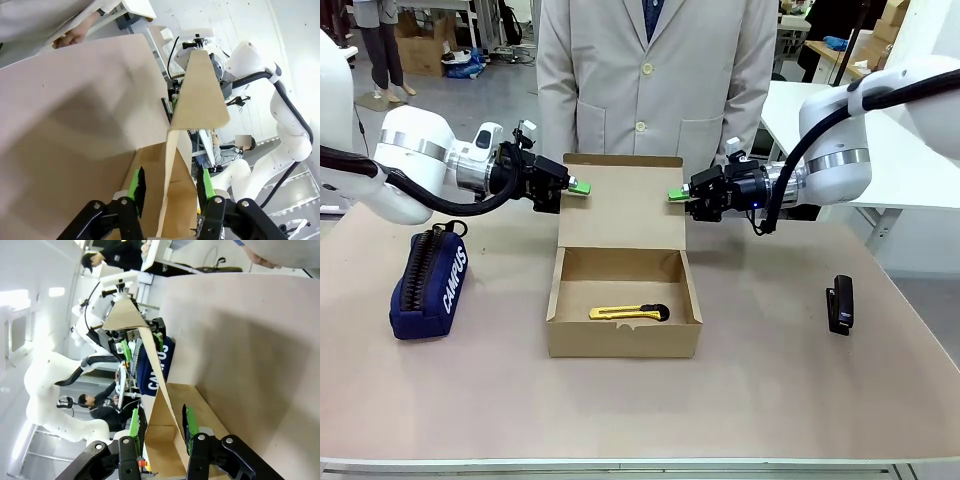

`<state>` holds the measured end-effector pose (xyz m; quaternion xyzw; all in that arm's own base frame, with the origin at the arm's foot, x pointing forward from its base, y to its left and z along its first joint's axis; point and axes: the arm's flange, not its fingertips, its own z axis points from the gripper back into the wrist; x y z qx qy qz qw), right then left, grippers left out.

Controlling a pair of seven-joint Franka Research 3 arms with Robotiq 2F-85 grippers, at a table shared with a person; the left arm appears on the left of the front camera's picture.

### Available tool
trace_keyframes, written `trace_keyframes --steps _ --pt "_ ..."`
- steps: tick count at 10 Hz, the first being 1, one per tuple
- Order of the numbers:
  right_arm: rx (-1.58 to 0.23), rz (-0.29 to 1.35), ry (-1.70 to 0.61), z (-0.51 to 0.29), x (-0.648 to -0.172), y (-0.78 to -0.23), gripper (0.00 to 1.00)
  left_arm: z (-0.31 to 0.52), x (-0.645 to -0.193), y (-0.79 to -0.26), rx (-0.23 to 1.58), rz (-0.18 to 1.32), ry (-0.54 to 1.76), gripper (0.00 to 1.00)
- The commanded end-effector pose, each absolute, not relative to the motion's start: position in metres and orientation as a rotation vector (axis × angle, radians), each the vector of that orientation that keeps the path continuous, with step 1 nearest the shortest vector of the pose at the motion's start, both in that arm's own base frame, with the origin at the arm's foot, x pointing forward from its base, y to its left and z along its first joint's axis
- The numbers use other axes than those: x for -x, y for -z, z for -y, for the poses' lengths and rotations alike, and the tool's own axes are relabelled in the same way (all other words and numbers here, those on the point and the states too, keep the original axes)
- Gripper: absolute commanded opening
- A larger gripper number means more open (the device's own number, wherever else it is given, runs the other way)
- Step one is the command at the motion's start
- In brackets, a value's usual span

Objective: Pack the item into the box.
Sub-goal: Close the Mailer Box.

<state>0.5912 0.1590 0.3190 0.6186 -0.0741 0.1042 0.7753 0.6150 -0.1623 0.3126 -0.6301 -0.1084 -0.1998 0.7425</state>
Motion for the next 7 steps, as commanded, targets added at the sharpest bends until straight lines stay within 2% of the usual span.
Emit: trace_keyframes --steps 1,6,7 --pt "-1.343 0.160 -0.220 -0.160 -0.596 -0.323 0.43 0.162 -0.619 -0.317 1.381 0.210 0.445 0.56" --pt "-1.339 0.162 -0.226 -0.159 -0.592 -0.319 0.43 0.162 -0.616 -0.313 1.378 0.230 0.441 0.56" --pt "-1.329 0.229 -0.304 -0.161 -0.583 -0.323 0.43 0.167 -0.610 -0.316 1.307 0.265 0.510 0.56"
